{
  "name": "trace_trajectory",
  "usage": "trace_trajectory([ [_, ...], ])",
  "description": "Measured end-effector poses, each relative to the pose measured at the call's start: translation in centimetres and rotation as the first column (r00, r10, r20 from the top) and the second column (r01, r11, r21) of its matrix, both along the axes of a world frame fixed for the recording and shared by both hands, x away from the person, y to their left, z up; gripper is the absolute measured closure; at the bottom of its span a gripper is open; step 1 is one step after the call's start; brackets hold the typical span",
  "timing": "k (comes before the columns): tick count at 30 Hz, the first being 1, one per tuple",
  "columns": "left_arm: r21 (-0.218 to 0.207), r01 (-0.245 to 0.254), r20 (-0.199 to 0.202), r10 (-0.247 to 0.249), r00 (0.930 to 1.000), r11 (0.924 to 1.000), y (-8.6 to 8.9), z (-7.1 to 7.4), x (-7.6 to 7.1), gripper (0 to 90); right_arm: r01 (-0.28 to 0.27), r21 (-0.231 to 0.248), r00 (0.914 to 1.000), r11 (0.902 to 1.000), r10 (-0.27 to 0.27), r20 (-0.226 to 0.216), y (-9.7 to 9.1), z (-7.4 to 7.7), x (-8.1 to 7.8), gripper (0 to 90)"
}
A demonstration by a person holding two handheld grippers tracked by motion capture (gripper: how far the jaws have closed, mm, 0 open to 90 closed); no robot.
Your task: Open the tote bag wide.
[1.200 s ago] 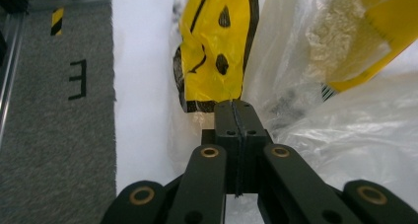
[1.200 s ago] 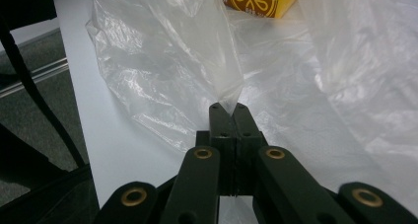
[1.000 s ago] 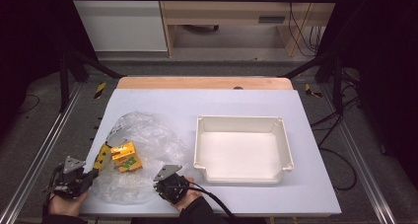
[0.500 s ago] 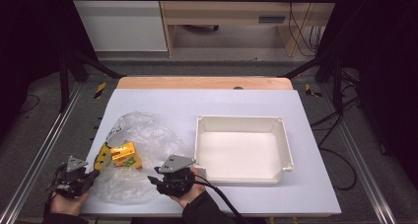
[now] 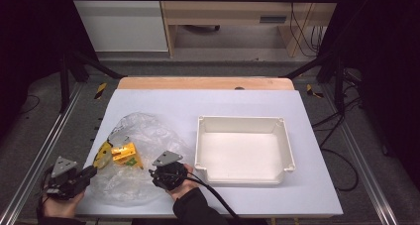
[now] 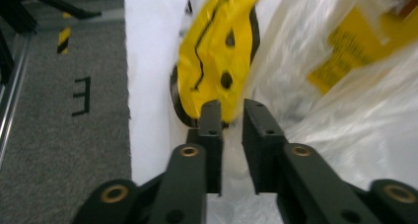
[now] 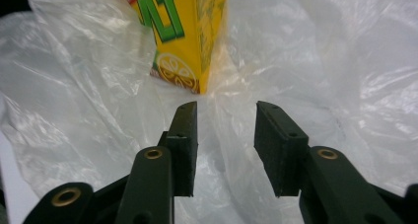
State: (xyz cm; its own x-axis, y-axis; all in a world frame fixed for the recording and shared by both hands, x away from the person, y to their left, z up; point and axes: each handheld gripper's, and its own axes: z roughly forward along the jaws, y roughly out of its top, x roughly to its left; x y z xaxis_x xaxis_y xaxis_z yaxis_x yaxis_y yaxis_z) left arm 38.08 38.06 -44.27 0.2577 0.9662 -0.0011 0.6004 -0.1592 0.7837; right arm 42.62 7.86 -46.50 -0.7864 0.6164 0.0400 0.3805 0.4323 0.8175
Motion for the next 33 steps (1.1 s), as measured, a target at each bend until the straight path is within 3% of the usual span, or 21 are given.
trace_trajectory([
  [4, -0.068, -0.011, 0.098, 0.018, 0.9951, 0.9976, 0.3, 1.7, -0.8, 61.9, 0.010, -0.058, 0.9998, 0.9983, -0.011, -0.018, 0.4, -0.9, 0.2, 64.4],
  [6, -0.098, 0.026, 0.154, -0.011, 0.9880, 0.9948, 0.4, 2.6, -1.0, 54.7, 0.007, -0.077, 0.9997, 0.9970, -0.008, -0.021, 0.5, -1.2, 0.2, 65.5],
  [9, -0.089, 0.075, 0.183, -0.058, 0.9815, 0.9932, -0.3, 3.3, -1.0, 46.5, 0.004, -0.082, 0.9995, 0.9966, -0.006, -0.030, 0.5, -1.6, 0.3, 67.1],
  [12, -0.038, 0.090, 0.153, -0.083, 0.9847, 0.9952, -1.4, 3.0, -0.2, 42.4, 0.008, -0.093, 0.9990, 0.9956, -0.012, -0.043, 0.5, -1.9, 0.3, 67.9],
  [15, 0.001, 0.114, 0.115, -0.114, 0.9868, 0.9934, -2.0, 2.4, 1.1, 44.8, 0.009, -0.094, 0.9990, 0.9955, -0.013, -0.043, 0.5, -2.0, 0.4, 69.5],
  [18, -0.007, 0.156, 0.094, -0.155, 0.9835, 0.9877, -2.2, 2.1, 2.6, 63.8, 0.010, -0.095, 0.9991, 0.9954, -0.014, -0.040, 0.5, -2.0, 0.4, 74.2],
  [22, 0.021, 0.150, 0.037, -0.151, 0.9878, 0.9884, -2.4, 1.1, 4.2, 88.1, 0.012, -0.097, 0.9989, 0.9952, -0.017, -0.043, 0.5, -2.0, 0.5, 84.8],
  [24, 0.071, 0.154, -0.021, -0.153, 0.9880, 0.9855, -2.5, 0.2, 4.8, 89.6, 0.020, -0.100, 0.9988, 0.9948, -0.025, -0.043, 0.4, -1.9, 0.5, 88.1],
  [27, 0.098, 0.156, -0.081, -0.148, 0.9857, 0.9830, -2.3, -0.9, 4.9, 89.7, 0.034, -0.119, 0.9985, 0.9923, -0.039, -0.038, 0.2, -1.8, 0.3, 89.1],
  [31, 0.082, 0.156, -0.145, -0.143, 0.9790, 0.9843, -1.9, -1.9, 5.0, 89.7, 0.059, -0.125, 0.9974, 0.9905, -0.064, -0.034, -0.6, -1.8, 0.0, 89.6],
  [33, 0.096, 0.162, -0.165, -0.145, 0.9756, 0.9821, -2.0, -2.0, 5.0, 89.8, 0.068, -0.123, 0.9968, 0.9901, -0.073, -0.032, -1.0, -1.8, -0.1, 89.7],
])
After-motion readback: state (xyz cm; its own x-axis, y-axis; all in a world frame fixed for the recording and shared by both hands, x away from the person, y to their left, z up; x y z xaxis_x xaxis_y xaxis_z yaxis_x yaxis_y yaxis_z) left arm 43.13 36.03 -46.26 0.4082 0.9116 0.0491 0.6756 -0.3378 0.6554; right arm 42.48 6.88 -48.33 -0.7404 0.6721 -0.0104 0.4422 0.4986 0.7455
